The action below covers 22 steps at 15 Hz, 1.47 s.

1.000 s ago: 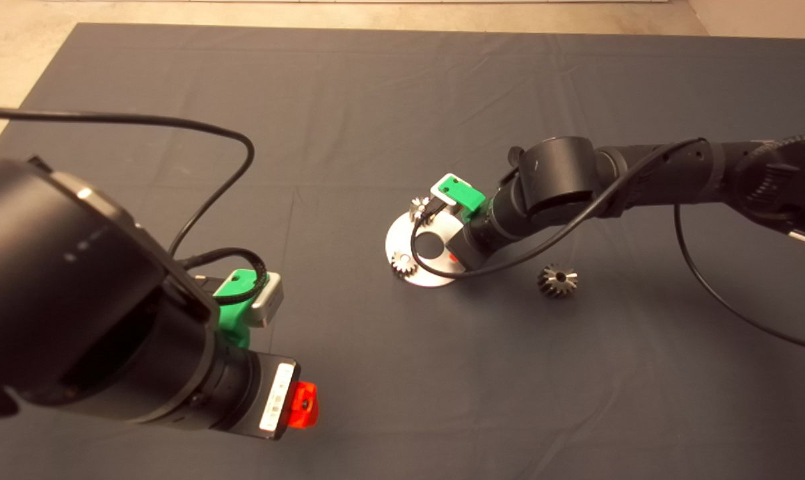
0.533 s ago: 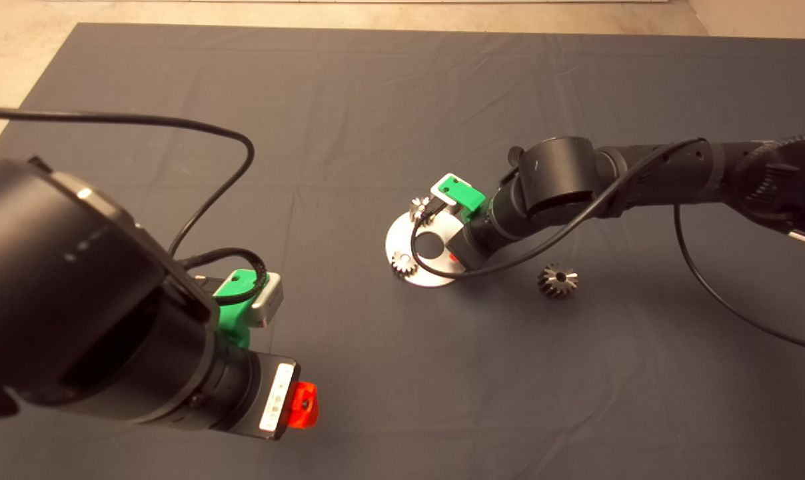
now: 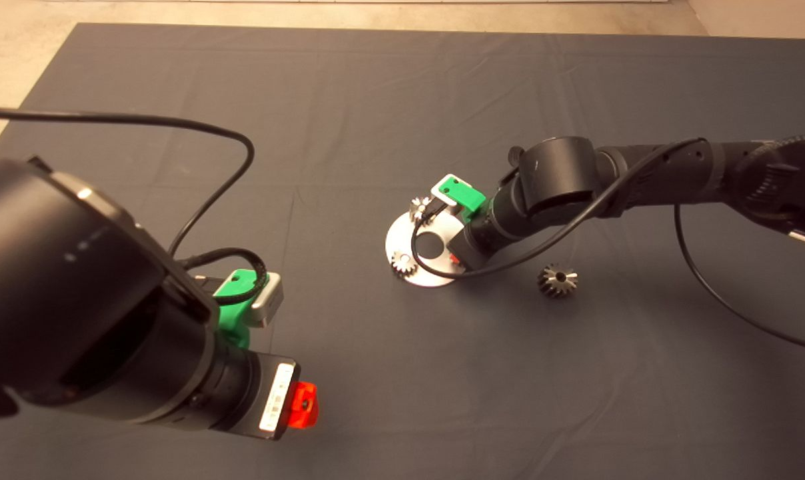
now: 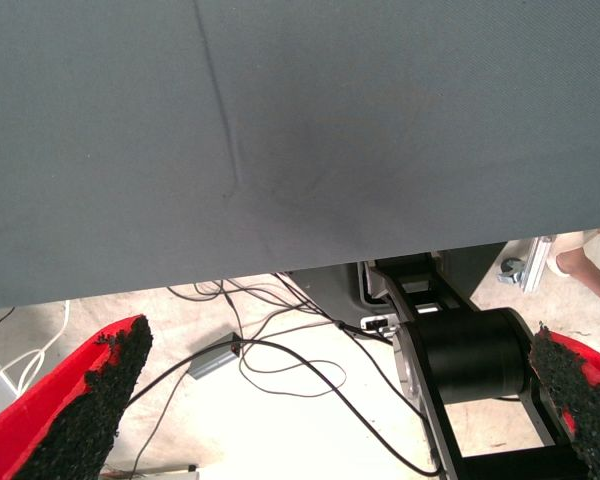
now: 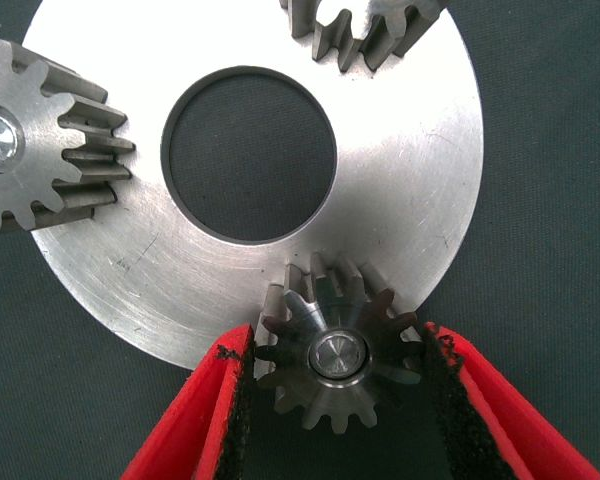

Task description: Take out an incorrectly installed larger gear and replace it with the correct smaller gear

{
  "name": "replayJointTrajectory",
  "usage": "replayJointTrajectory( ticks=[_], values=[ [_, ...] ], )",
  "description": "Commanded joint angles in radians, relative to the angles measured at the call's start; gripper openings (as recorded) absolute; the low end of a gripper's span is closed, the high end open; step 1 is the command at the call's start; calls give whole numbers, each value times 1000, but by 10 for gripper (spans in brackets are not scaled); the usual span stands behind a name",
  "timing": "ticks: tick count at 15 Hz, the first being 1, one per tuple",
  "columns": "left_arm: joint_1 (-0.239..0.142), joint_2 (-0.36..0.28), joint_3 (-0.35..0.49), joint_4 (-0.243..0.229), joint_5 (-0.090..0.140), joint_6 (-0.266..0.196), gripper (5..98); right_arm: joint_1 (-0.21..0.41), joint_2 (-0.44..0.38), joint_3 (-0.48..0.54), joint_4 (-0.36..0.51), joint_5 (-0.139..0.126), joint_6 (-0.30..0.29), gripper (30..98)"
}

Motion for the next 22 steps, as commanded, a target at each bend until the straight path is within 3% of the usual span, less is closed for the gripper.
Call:
replayJointTrajectory(
  ticks=[1,4,6,8,9,12,14,16,17,19,20,22],
  values=[
    [-13,2,16,-24,132,-3,982,24,-3,5,-32,-4,2,444],
    [-14,1,15,-24,132,-3,982,34,-9,46,-23,-6,6,485],
    [-15,1,16,-24,132,-3,982,83,-28,120,-3,-25,8,523],
    [-15,2,16,-24,132,-2,982,140,-53,189,142,-27,11,531],
    [-15,1,16,-24,132,-2,982,179,-81,228,193,-25,42,532],
    [-15,-1,16,-24,132,-3,982,265,-163,310,371,-25,194,581],
    [-15,-7,15,-24,132,-7,982,268,-217,406,405,-27,294,591],
    [-15,-7,15,-25,132,-7,982,268,-253,491,497,-27,420,620],
    [-14,-5,15,-24,132,-5,982,269,-261,534,527,-27,454,620],
    [-15,-1,15,-24,132,-2,982,269,-276,613,589,-26,615,675],
    [-15,-3,15,-24,132,-2,982,268,-278,623,627,-25,661,675],
    [-15,-16,15,-24,132,0,982,265,-288,654,643,-25,681,694]
  ],
)
